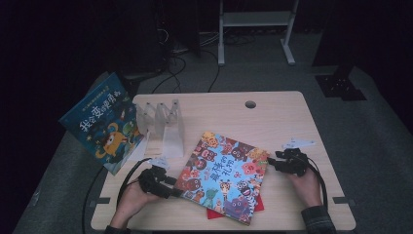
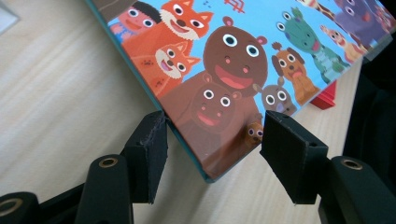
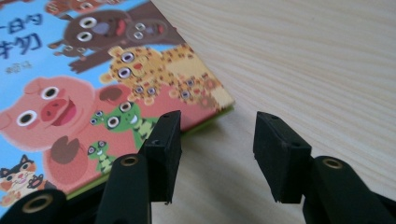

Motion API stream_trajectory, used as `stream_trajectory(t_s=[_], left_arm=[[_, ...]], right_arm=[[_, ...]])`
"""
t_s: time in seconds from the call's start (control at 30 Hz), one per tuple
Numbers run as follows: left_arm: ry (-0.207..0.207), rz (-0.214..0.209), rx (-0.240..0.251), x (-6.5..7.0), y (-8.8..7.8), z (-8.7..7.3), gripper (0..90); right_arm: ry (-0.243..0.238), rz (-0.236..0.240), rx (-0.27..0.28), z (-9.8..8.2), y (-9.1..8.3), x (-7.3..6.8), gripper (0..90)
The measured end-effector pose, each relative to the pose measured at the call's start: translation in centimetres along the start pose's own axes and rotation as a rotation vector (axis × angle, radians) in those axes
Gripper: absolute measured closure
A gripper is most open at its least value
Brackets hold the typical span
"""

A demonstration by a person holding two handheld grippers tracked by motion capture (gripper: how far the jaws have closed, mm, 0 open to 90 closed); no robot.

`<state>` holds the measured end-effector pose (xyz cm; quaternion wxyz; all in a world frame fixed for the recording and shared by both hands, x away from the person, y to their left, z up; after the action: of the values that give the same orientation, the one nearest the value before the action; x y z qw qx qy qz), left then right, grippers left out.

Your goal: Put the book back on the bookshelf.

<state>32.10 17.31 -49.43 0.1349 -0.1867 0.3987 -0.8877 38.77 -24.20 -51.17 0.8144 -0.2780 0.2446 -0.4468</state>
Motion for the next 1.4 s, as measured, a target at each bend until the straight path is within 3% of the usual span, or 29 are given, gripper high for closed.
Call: stream_trajectory(t_s=[0.1, 0.2, 0.27, 0.37, 0.47, 0.6, 0.9, 1.1, 1.4], left_arm=[[0.002, -0.011, 0.004, 0.2, 0.1, 0.0, 39.6], [-0.013, 0.011, 0.031, -0.1, -0.2, 0.2, 36.2], [-0.012, 0.023, 0.044, -0.3, -0.4, 0.4, 29.2], [-0.007, 0.062, 0.06, -0.6, -0.5, 1.0, 22.6], [-0.006, 0.091, 0.065, -1.0, -0.3, 1.7, 13.6], [-0.005, 0.106, 0.061, -1.3, 0.2, 2.3, 10.1], [0.007, 0.063, 0.018, -1.1, 2.1, 2.5, 10.2], [0.011, 0.055, 0.006, -0.8, 2.6, 2.5, 10.8], [-0.006, 0.05, 0.008, -0.2, 1.8, 1.7, 11.7]], right_arm=[[0.002, -0.014, -0.008, 0.5, 0.6, 0.2, 47.0], [0.026, -0.014, 0.011, 1.1, 0.7, 0.4, 39.8], [0.049, -0.001, 0.025, 2.0, 0.7, 0.4, 28.8], [0.059, 0.025, 0.041, 2.5, 0.9, 0.1, 24.1], [0.068, 0.038, 0.014, 2.8, 2.2, -0.3, 17.0], [0.085, 0.058, -0.005, 2.6, 3.1, -0.4, 15.2], [0.082, 0.136, -0.007, 2.4, 3.2, -1.2, 21.1], [0.082, 0.127, -0.003, 2.3, 3.2, -1.4, 20.8], [0.064, 0.126, -0.014, 1.8, 2.8, -2.7, 20.6]])
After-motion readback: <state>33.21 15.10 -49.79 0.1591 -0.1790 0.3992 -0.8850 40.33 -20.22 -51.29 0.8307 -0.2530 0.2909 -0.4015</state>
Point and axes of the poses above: each handheld gripper's, and its own axes: y roughly forward along the jaws, z roughly out of its top, x roughly to its right, the point moved 5 cm from there along y, roughly forward along the jaws, and after that the axes turned 7 degrees about y, right-handed, at the moved point
